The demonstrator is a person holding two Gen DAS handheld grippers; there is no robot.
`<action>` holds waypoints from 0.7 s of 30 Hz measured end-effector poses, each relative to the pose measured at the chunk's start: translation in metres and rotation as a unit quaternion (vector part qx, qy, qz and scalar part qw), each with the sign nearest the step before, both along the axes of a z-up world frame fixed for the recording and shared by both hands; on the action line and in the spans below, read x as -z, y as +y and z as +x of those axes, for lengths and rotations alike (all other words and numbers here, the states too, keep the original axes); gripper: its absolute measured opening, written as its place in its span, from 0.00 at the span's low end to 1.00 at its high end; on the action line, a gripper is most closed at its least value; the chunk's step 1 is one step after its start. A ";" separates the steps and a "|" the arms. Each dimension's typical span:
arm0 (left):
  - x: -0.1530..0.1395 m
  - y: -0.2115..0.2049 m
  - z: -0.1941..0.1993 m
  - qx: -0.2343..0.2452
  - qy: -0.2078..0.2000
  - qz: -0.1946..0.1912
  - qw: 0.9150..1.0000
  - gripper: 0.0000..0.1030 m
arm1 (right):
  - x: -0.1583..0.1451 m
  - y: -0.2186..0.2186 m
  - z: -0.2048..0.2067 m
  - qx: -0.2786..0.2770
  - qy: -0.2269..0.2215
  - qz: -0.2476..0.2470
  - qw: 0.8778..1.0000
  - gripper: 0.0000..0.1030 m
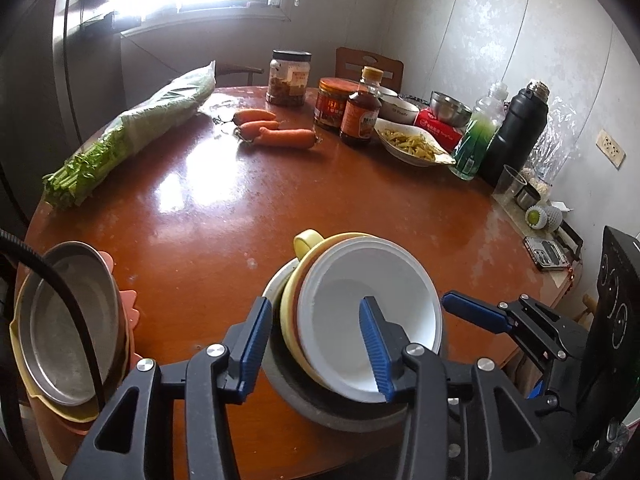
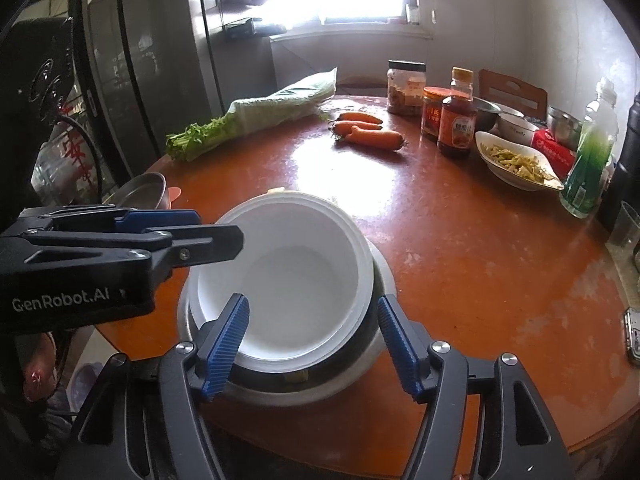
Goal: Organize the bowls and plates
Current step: 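Lower the red-and-white bowl into the yellow bowl and open the left gripper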
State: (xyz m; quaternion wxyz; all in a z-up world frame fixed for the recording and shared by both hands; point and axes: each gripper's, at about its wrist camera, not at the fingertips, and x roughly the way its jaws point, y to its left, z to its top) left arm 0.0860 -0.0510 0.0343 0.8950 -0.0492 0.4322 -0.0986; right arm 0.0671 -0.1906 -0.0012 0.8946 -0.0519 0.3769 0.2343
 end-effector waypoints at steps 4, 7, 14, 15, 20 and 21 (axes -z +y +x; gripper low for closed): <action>-0.004 0.003 -0.002 -0.004 -0.007 0.001 1.000 0.45 | -0.004 -0.001 -0.002 0.002 -0.005 0.002 1.000 0.67; -0.009 0.004 -0.006 -0.008 -0.018 0.003 1.000 0.46 | -0.010 -0.003 -0.004 0.005 -0.013 0.003 1.000 0.67; -0.017 0.009 -0.014 -0.018 -0.037 0.013 0.999 0.50 | -0.017 -0.006 -0.004 0.012 -0.024 0.008 1.000 0.67; -0.016 0.011 -0.014 -0.019 -0.036 0.012 0.999 0.50 | -0.018 -0.007 -0.004 0.012 -0.025 0.008 1.000 0.67; -0.012 0.015 -0.014 -0.028 -0.027 0.008 0.999 0.51 | -0.020 -0.010 -0.004 0.018 -0.028 0.007 0.999 0.67; -0.011 0.015 -0.014 -0.030 -0.026 0.005 0.999 0.51 | -0.020 -0.011 -0.004 0.019 -0.028 0.007 0.999 0.67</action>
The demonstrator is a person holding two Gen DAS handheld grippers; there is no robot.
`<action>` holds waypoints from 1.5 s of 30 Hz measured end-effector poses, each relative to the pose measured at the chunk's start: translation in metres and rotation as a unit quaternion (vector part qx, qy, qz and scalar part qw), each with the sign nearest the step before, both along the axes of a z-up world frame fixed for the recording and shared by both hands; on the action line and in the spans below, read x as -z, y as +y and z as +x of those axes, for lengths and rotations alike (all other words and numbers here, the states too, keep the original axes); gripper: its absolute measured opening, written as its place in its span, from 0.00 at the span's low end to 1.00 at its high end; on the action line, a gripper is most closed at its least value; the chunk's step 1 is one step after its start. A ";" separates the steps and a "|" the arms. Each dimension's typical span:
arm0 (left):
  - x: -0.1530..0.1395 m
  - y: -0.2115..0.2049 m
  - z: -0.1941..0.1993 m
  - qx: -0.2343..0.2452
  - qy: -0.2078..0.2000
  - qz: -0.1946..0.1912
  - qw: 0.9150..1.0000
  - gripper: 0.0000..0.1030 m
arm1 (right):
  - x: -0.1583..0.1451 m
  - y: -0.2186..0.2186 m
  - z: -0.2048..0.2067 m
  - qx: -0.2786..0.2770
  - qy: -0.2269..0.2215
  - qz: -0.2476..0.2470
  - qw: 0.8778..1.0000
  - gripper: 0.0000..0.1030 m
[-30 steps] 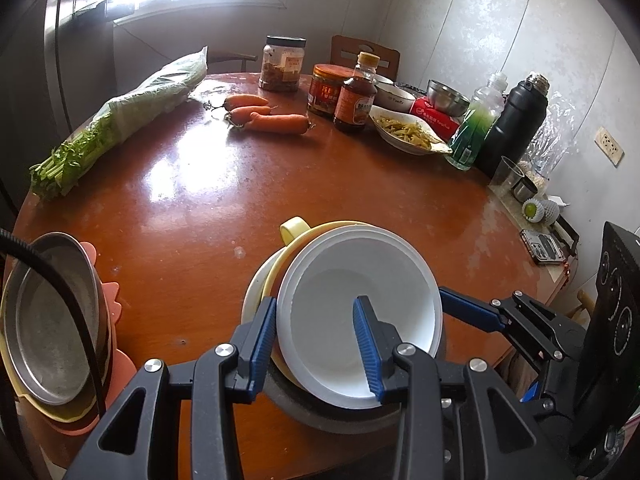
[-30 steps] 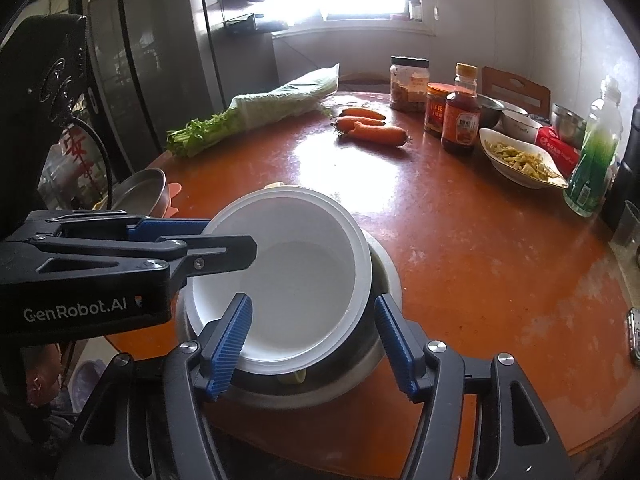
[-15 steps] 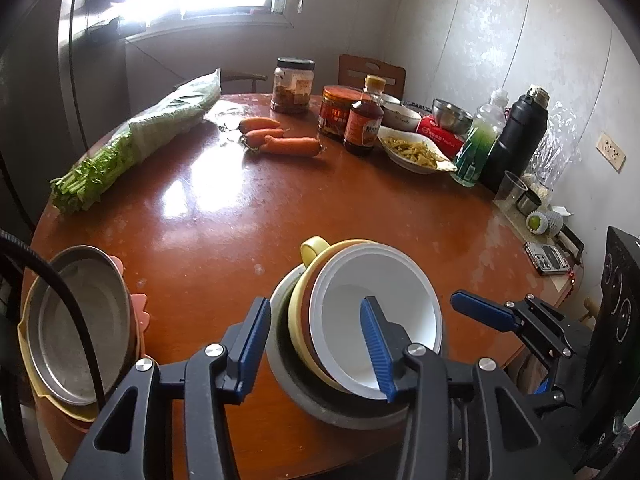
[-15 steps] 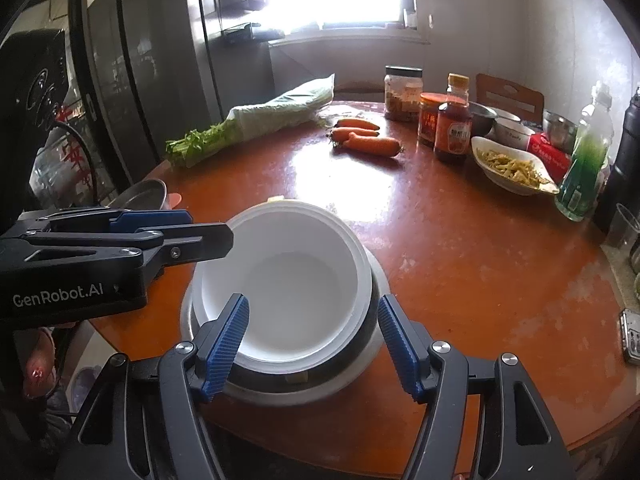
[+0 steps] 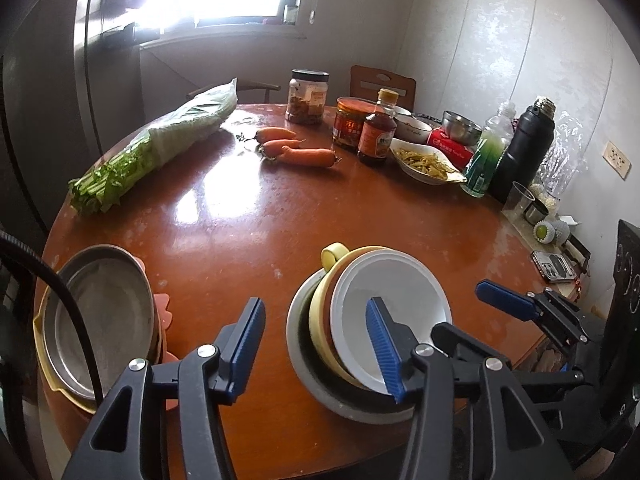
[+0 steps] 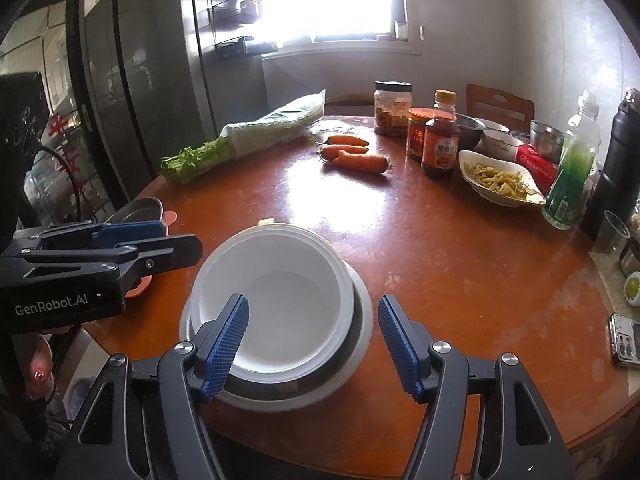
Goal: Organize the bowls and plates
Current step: 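Lower the red-and-white bowl into the yellow bowl and open the left gripper, then grasp the rim of the nested bowl stack with the left gripper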
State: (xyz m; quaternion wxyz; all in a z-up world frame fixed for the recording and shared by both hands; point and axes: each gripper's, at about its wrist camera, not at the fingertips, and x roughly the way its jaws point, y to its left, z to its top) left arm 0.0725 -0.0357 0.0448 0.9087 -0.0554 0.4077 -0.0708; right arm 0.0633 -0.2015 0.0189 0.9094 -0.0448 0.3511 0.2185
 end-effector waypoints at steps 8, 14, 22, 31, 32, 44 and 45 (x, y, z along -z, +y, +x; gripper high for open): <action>0.025 -0.005 0.011 -0.001 0.037 -0.013 0.999 0.60 | 0.009 -0.009 0.006 0.016 0.018 0.001 1.000 0.67; 0.040 -0.005 0.020 -0.004 0.060 -0.017 0.998 0.60 | 0.032 -0.013 0.017 0.019 0.060 0.012 0.998 0.67; 0.058 -0.004 0.032 -0.005 0.089 -0.019 0.996 0.60 | 0.044 -0.010 0.027 0.004 0.083 0.028 0.996 0.67; 0.075 -0.011 0.040 0.023 0.123 -0.056 0.991 0.51 | 0.050 -0.005 0.031 -0.005 0.081 0.017 0.997 0.47; 0.074 -0.011 0.041 0.023 0.123 -0.056 0.991 0.51 | 0.050 -0.006 0.031 -0.003 0.080 0.017 0.997 0.47; 0.038 0.011 0.037 0.002 0.079 -0.046 0.996 0.51 | 0.025 0.012 0.034 -0.019 0.052 0.023 0.998 0.47; 0.033 0.015 0.036 -0.001 0.076 -0.044 0.996 0.51 | 0.022 0.015 0.034 -0.023 0.049 0.022 0.998 0.47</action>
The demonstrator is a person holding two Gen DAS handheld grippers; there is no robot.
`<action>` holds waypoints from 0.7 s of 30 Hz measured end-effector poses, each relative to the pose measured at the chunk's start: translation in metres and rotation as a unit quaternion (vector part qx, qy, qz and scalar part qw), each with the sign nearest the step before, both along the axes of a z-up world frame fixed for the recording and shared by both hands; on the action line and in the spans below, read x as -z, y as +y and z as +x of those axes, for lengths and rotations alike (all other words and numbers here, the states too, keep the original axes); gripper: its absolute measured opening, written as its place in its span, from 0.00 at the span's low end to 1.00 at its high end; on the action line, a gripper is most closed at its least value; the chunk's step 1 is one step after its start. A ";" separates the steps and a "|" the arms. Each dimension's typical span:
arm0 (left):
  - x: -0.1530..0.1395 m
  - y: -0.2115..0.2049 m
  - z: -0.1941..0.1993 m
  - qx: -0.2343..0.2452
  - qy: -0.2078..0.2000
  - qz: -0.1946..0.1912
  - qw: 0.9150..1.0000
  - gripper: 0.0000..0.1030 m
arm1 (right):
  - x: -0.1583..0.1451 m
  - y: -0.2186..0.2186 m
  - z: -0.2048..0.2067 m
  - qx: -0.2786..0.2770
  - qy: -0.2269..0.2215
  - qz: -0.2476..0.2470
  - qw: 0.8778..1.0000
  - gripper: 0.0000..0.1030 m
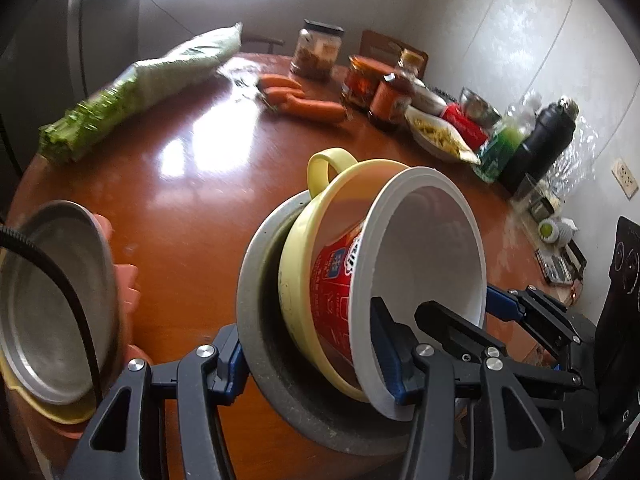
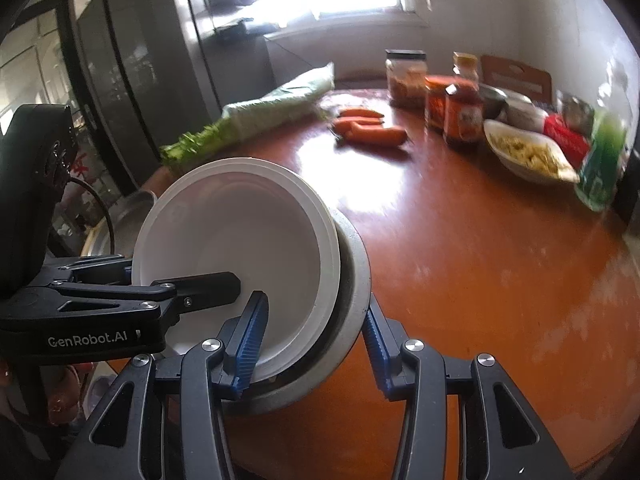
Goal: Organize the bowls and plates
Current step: 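Grasp the rim of the nested bowl stack with the left gripper, then carry the nested bowls with the left gripper over the plate stack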
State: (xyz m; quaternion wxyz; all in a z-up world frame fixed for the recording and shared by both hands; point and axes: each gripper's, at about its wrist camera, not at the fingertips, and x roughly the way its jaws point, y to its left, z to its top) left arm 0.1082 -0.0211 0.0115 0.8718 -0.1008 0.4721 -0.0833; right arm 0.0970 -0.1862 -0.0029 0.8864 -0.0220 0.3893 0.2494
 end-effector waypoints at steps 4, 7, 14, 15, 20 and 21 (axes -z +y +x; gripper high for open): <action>-0.016 0.016 -0.006 -0.011 -0.017 0.001 1.000 0.51 | -0.016 0.015 -0.001 -0.016 -0.014 -0.001 1.000 0.47; -0.028 0.030 -0.012 -0.024 -0.029 0.001 0.999 0.51 | -0.028 0.028 -0.001 -0.028 -0.027 0.001 0.999 0.47; -0.044 0.066 -0.028 -0.057 -0.044 0.018 0.997 0.51 | -0.045 0.067 0.000 -0.063 -0.047 0.010 0.997 0.47; -0.046 0.072 -0.031 -0.063 -0.045 0.020 0.997 0.51 | -0.045 0.072 0.000 -0.067 -0.047 0.012 0.997 0.47; -0.050 0.099 -0.043 -0.087 -0.050 0.018 0.995 0.51 | -0.048 0.101 -0.001 -0.094 -0.050 0.010 0.994 0.47; -0.050 0.103 -0.046 -0.091 -0.051 0.018 0.994 0.51 | -0.048 0.107 -0.001 -0.099 -0.049 0.010 0.994 0.47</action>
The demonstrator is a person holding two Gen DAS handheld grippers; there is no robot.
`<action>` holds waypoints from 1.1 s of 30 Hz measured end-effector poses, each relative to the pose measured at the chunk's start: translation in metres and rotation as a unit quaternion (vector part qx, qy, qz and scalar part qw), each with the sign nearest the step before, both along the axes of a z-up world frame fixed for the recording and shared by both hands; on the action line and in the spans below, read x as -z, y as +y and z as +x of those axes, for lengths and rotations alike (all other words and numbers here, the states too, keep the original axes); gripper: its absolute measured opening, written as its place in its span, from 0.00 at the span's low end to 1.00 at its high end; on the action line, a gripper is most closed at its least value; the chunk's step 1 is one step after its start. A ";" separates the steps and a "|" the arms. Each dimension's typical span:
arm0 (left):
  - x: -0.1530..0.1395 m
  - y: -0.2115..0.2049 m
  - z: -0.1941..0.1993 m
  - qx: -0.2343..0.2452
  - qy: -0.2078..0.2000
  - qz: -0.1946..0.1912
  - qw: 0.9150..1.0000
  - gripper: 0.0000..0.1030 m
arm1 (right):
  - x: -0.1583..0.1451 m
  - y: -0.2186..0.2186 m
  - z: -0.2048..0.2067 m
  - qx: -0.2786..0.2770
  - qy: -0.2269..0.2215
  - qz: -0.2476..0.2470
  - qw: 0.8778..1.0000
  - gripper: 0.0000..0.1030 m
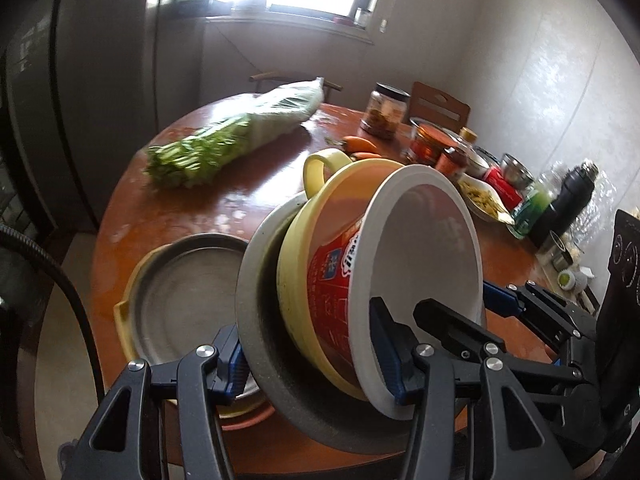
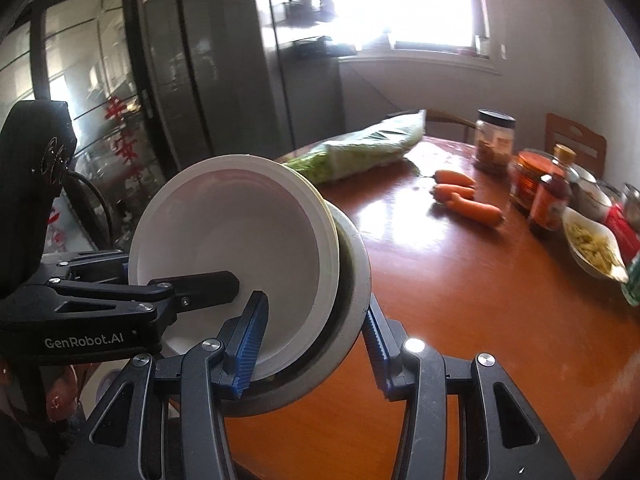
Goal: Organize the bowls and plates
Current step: 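Carry the nested bowls with the left gripper over the plate stack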
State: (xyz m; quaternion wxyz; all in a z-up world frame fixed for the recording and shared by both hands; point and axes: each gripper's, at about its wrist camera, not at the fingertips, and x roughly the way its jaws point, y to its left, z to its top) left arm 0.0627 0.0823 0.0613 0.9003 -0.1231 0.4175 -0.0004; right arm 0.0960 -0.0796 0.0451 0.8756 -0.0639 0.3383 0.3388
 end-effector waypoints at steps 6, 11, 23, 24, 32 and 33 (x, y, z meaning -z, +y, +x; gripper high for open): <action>-0.002 0.028 -0.011 -0.026 -0.004 0.000 1.000 0.51 | -0.003 0.031 0.001 -0.028 -0.004 -0.004 1.000 0.47; 0.002 0.047 -0.014 -0.042 0.000 -0.001 0.999 0.51 | 0.000 0.055 0.002 -0.046 -0.002 -0.008 0.999 0.47; 0.019 0.074 -0.010 -0.053 0.022 0.004 0.998 0.51 | 0.018 0.089 0.009 -0.065 0.020 -0.018 0.998 0.47; 0.020 0.074 -0.009 -0.053 0.023 0.004 0.998 0.51 | 0.019 0.090 0.008 -0.066 0.021 -0.019 0.997 0.47; 0.031 0.077 -0.006 -0.054 0.030 0.000 0.998 0.51 | 0.029 0.098 0.011 -0.069 0.029 -0.031 0.997 0.47; 0.033 0.078 -0.006 -0.053 0.031 0.001 0.998 0.51 | 0.031 0.099 0.011 -0.071 0.030 -0.032 0.997 0.47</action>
